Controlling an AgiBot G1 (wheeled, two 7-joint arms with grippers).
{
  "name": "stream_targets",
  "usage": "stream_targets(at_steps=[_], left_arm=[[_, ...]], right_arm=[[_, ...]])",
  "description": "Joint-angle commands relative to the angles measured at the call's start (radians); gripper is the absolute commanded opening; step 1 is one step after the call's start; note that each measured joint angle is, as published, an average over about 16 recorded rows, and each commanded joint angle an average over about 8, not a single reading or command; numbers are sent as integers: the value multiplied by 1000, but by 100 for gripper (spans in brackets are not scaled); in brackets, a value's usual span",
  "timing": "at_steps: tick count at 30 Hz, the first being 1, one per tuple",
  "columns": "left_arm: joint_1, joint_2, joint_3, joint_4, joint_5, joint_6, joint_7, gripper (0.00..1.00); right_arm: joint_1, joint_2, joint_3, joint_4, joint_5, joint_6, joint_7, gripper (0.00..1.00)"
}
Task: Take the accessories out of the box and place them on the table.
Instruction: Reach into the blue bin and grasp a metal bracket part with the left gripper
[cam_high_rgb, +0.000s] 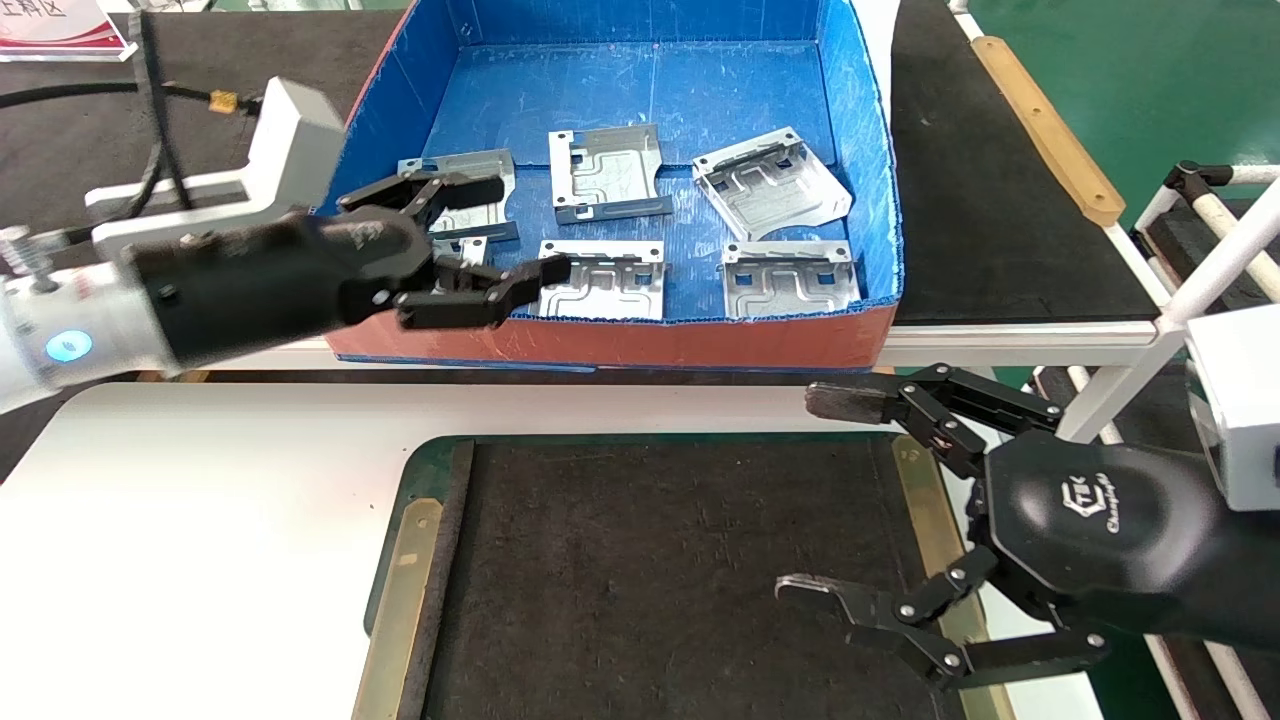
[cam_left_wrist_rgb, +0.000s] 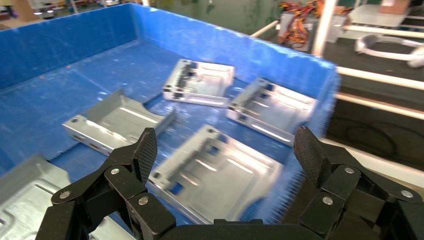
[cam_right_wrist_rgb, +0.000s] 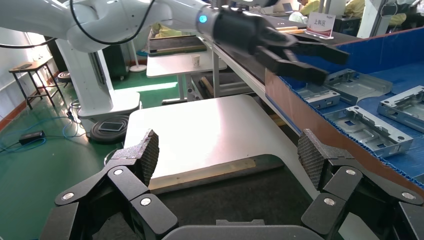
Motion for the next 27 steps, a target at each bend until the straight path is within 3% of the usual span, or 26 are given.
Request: stream_targets(at_steps=[1, 13, 27], left_arm=[[-23, 25, 8, 32, 19, -19, 8, 100], [-148, 202, 76, 246, 160, -209, -29, 100], [-220, 351, 155, 404, 309, -427, -137, 100]], right_arm=[[0, 0, 0, 0, 0, 0, 0, 100], [0, 0, 0, 0, 0, 0, 0, 100], [0, 0, 0, 0, 0, 0, 0, 100]])
